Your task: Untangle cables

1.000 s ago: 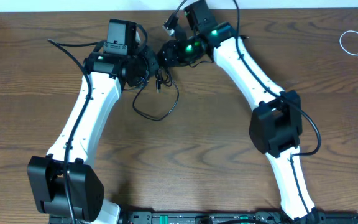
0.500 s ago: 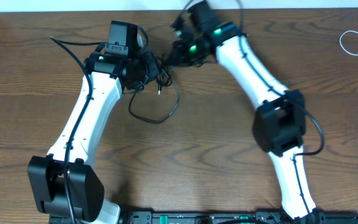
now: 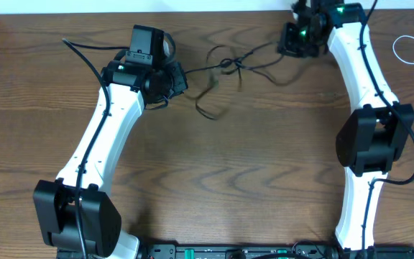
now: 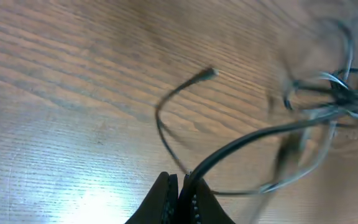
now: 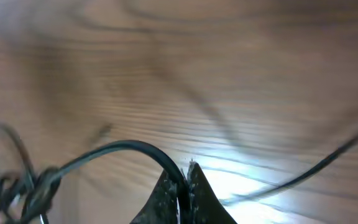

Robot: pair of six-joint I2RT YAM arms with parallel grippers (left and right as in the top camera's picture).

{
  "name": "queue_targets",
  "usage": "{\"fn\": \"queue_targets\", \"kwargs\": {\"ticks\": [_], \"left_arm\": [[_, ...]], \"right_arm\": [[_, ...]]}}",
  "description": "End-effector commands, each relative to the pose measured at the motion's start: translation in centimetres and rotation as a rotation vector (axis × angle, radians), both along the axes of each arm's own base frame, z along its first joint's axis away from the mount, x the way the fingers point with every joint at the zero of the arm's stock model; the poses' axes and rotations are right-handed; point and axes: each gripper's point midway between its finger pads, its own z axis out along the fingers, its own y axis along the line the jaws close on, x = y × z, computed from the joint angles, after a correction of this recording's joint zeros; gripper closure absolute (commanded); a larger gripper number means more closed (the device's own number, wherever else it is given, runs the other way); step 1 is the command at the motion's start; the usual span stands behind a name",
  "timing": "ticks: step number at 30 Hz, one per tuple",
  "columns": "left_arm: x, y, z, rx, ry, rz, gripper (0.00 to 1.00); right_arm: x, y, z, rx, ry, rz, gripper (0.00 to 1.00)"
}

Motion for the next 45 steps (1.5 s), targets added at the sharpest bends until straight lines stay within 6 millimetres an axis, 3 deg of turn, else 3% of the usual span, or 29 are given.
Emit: {"fn": "queue_targets", "kwargs": {"ticks": [1,4,7,11,15,19,21,22,31,36,40,45], "left_arm": [[0.8,1.9,0.3,0.066,-0.035,0.029,0.92],[1.4,1.8,1.2,0.056,-0.077,0.030,0.92],[1.8,1.6,2.4,0.045,-0.124,0.031,0.92],[2.2,1.6,3.9,0.034,-0.178,0.032,0.92],[2.0,1.3,3.8,0.028,-0.171,0.028,0.92],[1.7,1.0,3.6,0.031,-0.158,0.020,0.43],[1.5,1.0,3.5,0.029,-0.151,0.019,0.27],[1.4,0.9,3.4,0.025,-0.147,0.015,0.24],[0.4,-3.8,3.9,0.022,-0.192,-0.175,0.25],[-0.1,-6.9,4.3,0.005,-0.226,-0.240,0.33],[-0.2,-8.8,4.4,-0.018,-0.240,-0.261,0.37],[0.1,-9.7,3.8,-0.070,-0.207,-0.198,0.37]], "right_arm": [[-0.2,-6.7,-2.2,-0.198,0.032,-0.123,0.99],[-1.2,-7.9,-3.9,-0.197,0.085,-0.140,0.99],[-2.1,-7.3,-5.1,-0.167,0.110,-0.084,0.99],[-2.9,-3.6,-5.0,-0.030,0.068,0.135,0.99],[-3.4,0.3,-3.5,0.105,-0.011,0.327,0.99],[-4.3,3.8,-1.2,0.242,-0.067,0.436,0.99],[-4.5,4.9,0.1,0.274,-0.094,0.461,0.99],[-4.6,5.3,0.8,0.285,-0.110,0.472,0.99],[-6.3,8.3,7.4,0.429,-0.232,0.568,0.99],[-7.7,9.7,11.2,0.589,-0.298,0.638,0.99],[-8.2,10.1,12.8,0.646,-0.330,0.664,0.99],[-8.3,10.1,13.1,0.662,-0.326,0.664,0.99]]}}
